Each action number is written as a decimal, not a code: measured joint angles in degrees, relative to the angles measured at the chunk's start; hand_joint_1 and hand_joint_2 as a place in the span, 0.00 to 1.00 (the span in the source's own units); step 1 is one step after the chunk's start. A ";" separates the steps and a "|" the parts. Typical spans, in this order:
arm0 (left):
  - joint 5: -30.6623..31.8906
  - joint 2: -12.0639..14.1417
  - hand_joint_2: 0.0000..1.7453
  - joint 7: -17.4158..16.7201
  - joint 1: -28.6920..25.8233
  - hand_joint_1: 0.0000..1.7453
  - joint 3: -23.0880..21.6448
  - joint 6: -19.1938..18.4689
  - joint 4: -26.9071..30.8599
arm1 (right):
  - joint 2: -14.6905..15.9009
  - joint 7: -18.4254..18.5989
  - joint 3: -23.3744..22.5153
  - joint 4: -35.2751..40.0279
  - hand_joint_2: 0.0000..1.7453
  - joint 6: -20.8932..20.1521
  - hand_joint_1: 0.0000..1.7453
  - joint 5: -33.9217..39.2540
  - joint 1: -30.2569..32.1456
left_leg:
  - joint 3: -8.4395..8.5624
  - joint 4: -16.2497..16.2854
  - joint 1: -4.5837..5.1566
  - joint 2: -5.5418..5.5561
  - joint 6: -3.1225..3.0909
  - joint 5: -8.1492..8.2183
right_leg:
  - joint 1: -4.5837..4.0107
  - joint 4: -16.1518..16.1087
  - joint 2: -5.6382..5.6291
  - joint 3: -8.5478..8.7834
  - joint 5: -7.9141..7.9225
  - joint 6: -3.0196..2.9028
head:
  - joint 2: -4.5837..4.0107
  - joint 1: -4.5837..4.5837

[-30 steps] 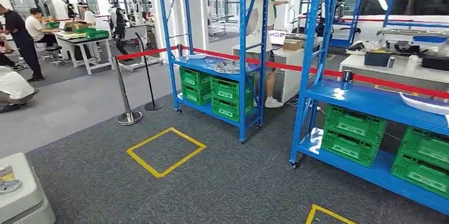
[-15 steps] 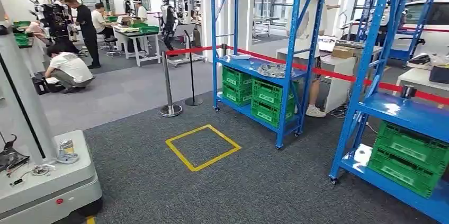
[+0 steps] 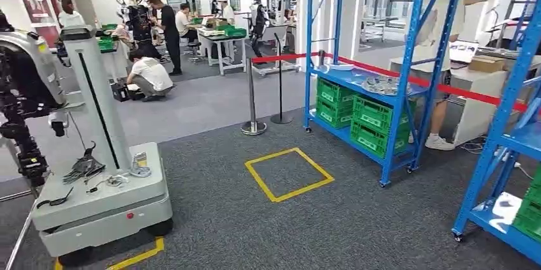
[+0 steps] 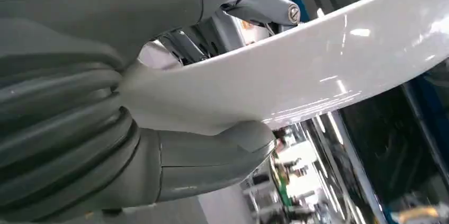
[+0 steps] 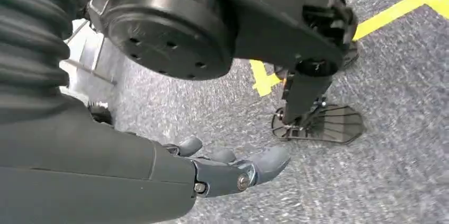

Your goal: Take the parts from the cabinet and place them on the table.

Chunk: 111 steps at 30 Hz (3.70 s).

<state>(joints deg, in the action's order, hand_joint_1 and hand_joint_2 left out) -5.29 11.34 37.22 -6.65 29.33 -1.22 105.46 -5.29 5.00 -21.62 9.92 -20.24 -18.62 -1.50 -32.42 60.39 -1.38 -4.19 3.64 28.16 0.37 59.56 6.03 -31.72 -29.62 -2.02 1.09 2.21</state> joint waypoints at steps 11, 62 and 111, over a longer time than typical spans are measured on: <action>-1.75 1.44 1.00 -0.13 0.79 1.00 -0.50 0.74 -1.36 | -0.09 1.05 -0.20 0.00 1.00 -0.02 0.00 0.44 0.10 | -0.48 -1.63 0.14 5.87 -3.39 -0.75 | 0.05 16.66 -5.60 -7.02 -8.49 2.42 | 0.00 -0.09; -2.60 0.61 1.00 -0.52 1.47 1.00 -2.42 4.78 -0.91 | -0.81 0.20 -1.97 0.00 1.00 0.07 0.00 1.38 0.09 | -1.25 -0.94 0.54 -0.65 -0.66 -0.92 | -0.78 -0.85 0.33 1.19 -0.08 -0.03 | 0.00 -0.09; -4.15 0.90 1.00 -1.94 2.82 1.00 -5.38 4.83 -2.49 | -0.90 -0.24 -3.43 0.02 1.00 0.13 0.00 1.11 0.27 | -2.77 -1.48 -0.39 12.76 -1.37 -3.10 | -0.36 -0.06 -9.78 0.34 0.28 1.57 | 0.00 -0.09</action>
<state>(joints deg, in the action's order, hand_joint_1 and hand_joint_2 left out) -9.44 12.24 35.28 -3.84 23.96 3.61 102.97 -6.19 4.76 -25.05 9.95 -20.11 -17.51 -1.23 -35.19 58.91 -1.77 8.56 2.27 25.06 0.00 59.50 -3.75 -31.37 -29.33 -0.45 1.09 2.12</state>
